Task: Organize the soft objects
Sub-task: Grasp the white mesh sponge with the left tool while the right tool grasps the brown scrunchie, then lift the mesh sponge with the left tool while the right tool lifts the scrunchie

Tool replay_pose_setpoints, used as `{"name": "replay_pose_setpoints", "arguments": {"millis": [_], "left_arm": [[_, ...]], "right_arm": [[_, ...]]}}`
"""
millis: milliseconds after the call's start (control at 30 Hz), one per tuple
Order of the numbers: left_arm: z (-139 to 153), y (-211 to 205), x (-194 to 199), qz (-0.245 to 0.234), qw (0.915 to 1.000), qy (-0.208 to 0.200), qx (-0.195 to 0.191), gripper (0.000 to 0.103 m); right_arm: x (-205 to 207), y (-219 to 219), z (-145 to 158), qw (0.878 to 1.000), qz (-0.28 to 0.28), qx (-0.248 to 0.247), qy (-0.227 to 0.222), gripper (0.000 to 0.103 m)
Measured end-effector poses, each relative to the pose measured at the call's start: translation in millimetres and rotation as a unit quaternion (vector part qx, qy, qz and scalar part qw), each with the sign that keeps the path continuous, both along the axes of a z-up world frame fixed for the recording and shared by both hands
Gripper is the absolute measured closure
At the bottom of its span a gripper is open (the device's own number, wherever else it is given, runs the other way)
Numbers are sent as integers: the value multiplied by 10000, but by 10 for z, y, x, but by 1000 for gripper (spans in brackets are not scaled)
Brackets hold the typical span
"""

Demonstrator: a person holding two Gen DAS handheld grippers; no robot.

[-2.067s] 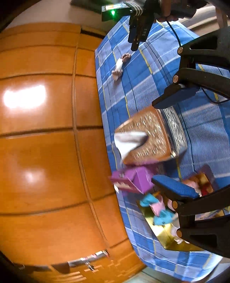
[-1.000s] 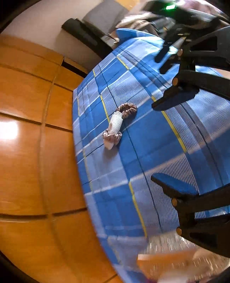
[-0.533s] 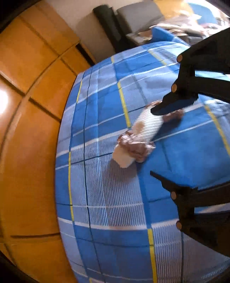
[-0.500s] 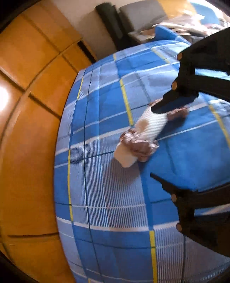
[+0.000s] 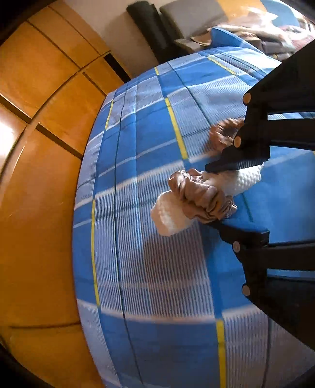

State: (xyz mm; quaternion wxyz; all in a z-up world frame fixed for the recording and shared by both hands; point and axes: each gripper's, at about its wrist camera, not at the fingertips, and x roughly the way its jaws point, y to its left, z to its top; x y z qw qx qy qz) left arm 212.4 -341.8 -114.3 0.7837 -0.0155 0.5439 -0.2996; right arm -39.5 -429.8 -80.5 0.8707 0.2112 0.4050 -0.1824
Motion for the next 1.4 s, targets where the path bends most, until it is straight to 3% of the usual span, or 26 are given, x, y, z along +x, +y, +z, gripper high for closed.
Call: {"name": "replay_pose_setpoints", "arguments": {"millis": [167,233,300,467,667,733,767,867,1100,1267,1400], "left_arm": [[7,358,-143,110,9996,-43,246,67],[-31,475,-203,153,9993,-10,333,67],[-83,585,-273,168,9990,44,408,67],[-118,716,-449,97,9984,-184,532,67],[-143,710,-510,77,9972,-423,614,66],[-159,680,-528,61,9965,-526,649,66],[-164,679,-535,56,9962,-567,655,65],[-175,669,-541,28,9955,-654,682,63],[-175,623,-550,-135,9935,-804,799,64],[-75,561,-554,-243,9893,-945,1082,69],[221,641,-465,-75,9878,-1211,972,69]], "right_arm": [[446,-62,42,9990,451,-40,-17,60],[627,-102,30,9984,570,-27,-11,51],[860,-178,-38,9975,668,205,72,32],[1292,-253,-207,9962,686,228,481,31],[1622,-207,-241,9944,745,-180,724,32],[1697,-162,-253,9920,855,-377,846,52],[1723,-138,-252,9903,870,-546,939,76],[1646,-91,-220,9904,922,-423,941,87],[1071,364,-243,9843,1397,199,1063,87],[805,504,-290,9874,1356,26,812,85],[802,505,-285,9873,1312,-18,893,86]]}}
